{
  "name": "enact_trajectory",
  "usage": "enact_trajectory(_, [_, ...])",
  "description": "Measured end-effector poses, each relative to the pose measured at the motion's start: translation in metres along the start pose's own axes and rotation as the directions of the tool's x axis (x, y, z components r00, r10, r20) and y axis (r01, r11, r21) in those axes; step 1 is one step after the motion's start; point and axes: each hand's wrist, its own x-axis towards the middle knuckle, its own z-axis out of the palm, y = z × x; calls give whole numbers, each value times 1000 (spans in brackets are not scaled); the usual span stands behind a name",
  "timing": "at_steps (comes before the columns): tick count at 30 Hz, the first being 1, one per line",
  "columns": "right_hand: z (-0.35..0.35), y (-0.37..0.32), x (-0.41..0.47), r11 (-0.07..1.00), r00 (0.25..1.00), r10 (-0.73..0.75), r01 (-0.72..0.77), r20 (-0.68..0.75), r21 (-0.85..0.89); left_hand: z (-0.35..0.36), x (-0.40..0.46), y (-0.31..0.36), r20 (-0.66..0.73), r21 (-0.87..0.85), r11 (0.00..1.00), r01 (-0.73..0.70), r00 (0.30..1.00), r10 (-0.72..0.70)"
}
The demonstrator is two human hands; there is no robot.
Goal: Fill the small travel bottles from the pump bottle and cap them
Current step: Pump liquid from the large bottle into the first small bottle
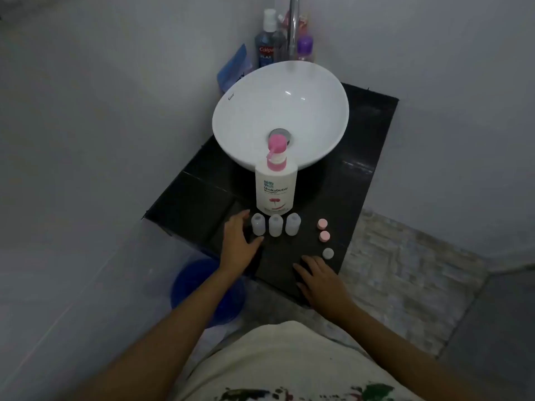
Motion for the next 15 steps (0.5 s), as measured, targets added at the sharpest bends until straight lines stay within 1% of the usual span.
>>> enact_trajectory(2, [-2, 0, 2, 999, 1000, 8, -9, 13, 33, -3, 5, 2, 40, -4, 1000, 4, 999, -4])
enact_trajectory(4, [-5, -1, 2, 1000, 1000, -9, 8, 26, 23, -5, 8, 2, 79, 6, 1000, 23, 997, -23])
enact_trajectory(7, [-12, 0, 5, 997, 991, -15, 5, 133, 71, -5, 8, 3, 95, -6, 999, 39, 995, -38])
enact_trajectory(8, [-17, -1, 6, 996, 989, -11, -3, 148, 89, -7, 6, 5, 95, -18, 998, 52, 994, -50])
enact_trajectory(9, [-24, -3, 8, 990, 992, -1, -17, 128, 142, -8, 4, 6, 84, -50, 996, 72, 994, -68])
enact_trajectory(10, [-35, -5, 11, 976, 997, 30, -44, 67, 216, -11, 3, 9, 70, -88, 992, 86, 994, -80])
enact_trajectory(11, [-49, -6, 17, 947, 996, 81, -66, -35, 313, -16, 0, 14, 58, -119, 989, 85, 995, -79])
enact_trajectory(12, [-68, -8, 26, 907, 978, 142, -65, -156, 417, -20, -1, 18, 42, -141, 988, 68, 997, -63])
enact_trajectory(13, [-91, -8, 37, 859, 940, 201, -34, -275, 511, -24, -2, 24, 30, -154, 987, 44, 999, -40])
enact_trajectory(15, [-139, -6, 69, 778, 825, 291, 90, -485, 621, -32, -3, 35, 3, -178, 984, 0, 1000, 0])
